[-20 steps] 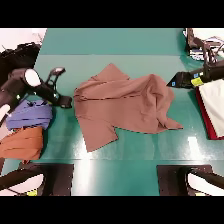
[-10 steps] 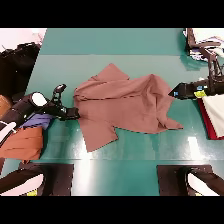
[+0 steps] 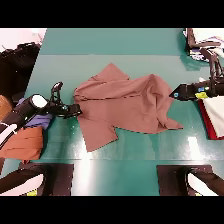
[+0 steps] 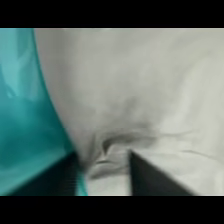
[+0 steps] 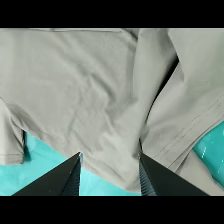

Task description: Fold the shirts.

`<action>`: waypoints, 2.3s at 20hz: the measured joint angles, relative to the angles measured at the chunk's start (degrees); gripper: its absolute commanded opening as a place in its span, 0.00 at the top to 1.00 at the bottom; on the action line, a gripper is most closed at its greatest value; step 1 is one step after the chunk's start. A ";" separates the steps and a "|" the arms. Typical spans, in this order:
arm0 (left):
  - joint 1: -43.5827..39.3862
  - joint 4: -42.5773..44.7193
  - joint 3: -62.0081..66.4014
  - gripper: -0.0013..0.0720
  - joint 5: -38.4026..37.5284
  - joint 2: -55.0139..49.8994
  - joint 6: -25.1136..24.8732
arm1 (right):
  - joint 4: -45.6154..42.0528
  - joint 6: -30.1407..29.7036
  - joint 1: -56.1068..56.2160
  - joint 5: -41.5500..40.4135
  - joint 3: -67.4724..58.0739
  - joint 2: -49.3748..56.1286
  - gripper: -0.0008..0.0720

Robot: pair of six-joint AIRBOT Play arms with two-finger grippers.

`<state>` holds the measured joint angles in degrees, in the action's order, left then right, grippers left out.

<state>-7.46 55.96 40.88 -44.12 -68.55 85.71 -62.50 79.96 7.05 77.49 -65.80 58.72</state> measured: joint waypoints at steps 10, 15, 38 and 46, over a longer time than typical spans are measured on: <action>0.00 1.25 4.02 0.95 -3.54 3.41 -0.59 | -12.72 0.31 0.00 6.49 7.15 -2.71 0.43; -0.02 3.04 5.88 0.95 -6.43 6.14 -0.79 | -16.81 0.66 -5.81 6.14 19.76 -5.18 0.42; -0.02 5.73 10.43 0.95 -12.17 14.38 -1.55 | 1.49 -5.14 -21.44 -2.43 20.96 2.16 0.97; -0.02 15.50 47.32 0.95 -18.40 27.21 -0.26 | 1.49 -2.36 -18.12 -2.80 -12.52 -12.13 0.97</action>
<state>-7.49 71.46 88.20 -62.52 -41.34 85.45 -61.01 77.60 -11.07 74.70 -78.32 46.59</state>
